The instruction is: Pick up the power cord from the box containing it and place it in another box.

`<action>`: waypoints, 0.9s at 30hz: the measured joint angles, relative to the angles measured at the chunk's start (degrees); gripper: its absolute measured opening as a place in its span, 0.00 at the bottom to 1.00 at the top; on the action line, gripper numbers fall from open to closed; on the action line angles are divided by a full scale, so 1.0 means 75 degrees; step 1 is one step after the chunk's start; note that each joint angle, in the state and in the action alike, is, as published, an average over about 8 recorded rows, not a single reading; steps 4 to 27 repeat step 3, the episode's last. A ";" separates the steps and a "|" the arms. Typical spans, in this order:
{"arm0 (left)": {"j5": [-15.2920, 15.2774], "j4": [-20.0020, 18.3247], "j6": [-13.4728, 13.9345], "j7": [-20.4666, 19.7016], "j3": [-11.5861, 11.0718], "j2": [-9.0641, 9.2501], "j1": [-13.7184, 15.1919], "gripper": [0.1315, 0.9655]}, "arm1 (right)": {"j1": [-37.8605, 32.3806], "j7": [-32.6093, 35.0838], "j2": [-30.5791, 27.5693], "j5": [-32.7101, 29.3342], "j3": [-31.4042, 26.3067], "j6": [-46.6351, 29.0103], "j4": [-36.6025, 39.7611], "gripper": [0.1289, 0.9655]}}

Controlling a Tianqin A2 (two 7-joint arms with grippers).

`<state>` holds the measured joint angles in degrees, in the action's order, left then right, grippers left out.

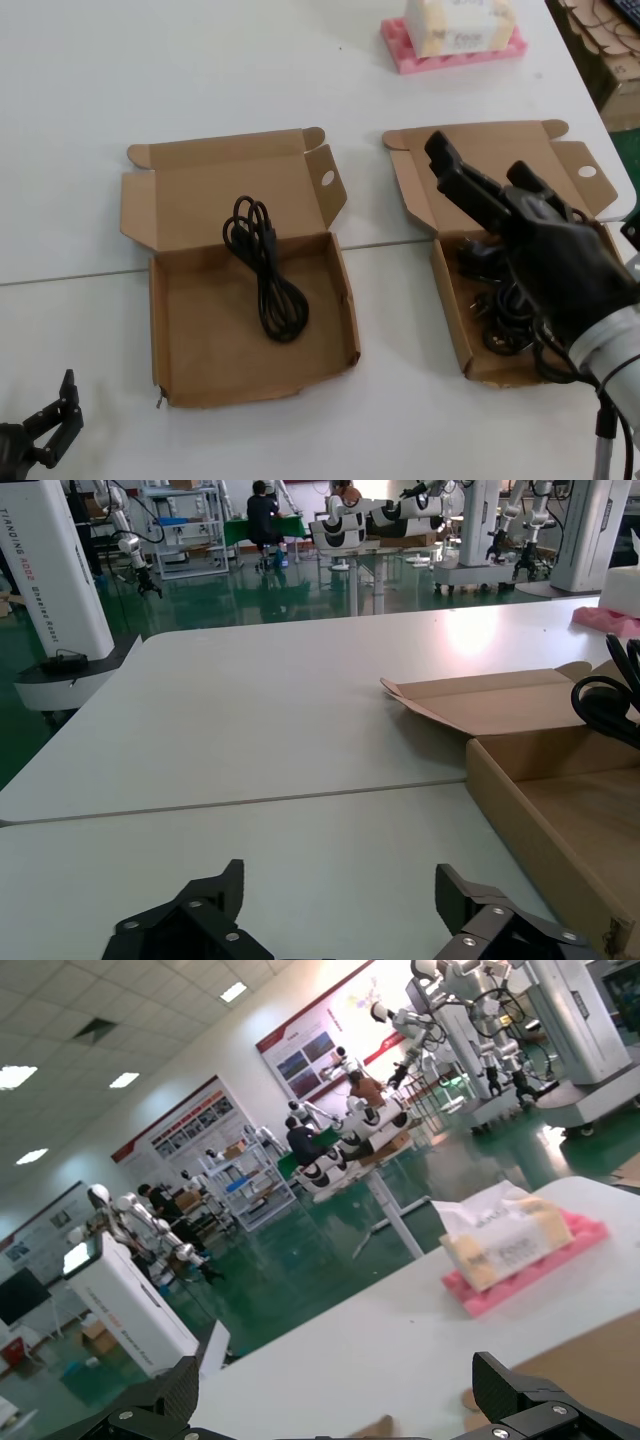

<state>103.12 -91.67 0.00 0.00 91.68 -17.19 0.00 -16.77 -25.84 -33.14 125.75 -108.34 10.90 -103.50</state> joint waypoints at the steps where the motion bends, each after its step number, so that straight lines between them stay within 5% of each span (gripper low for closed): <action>1: 0.0000 0.0000 0.0000 0.0000 0.0000 0.0000 0.0000 0.55 | 0.0026 0.0000 0.0025 -0.0035 0.0026 -0.0017 0.0018 1.00; 3: 0.0000 0.0000 0.0000 0.0000 0.0000 0.0000 0.0000 0.60 | 0.0077 0.0000 0.0073 -0.0102 0.0076 -0.0049 0.0054 1.00; 27: 0.0000 0.0000 0.0000 0.0000 0.0000 0.0000 0.0000 0.60 | 0.0077 0.0000 0.0073 -0.0102 0.0076 -0.0049 0.0054 1.00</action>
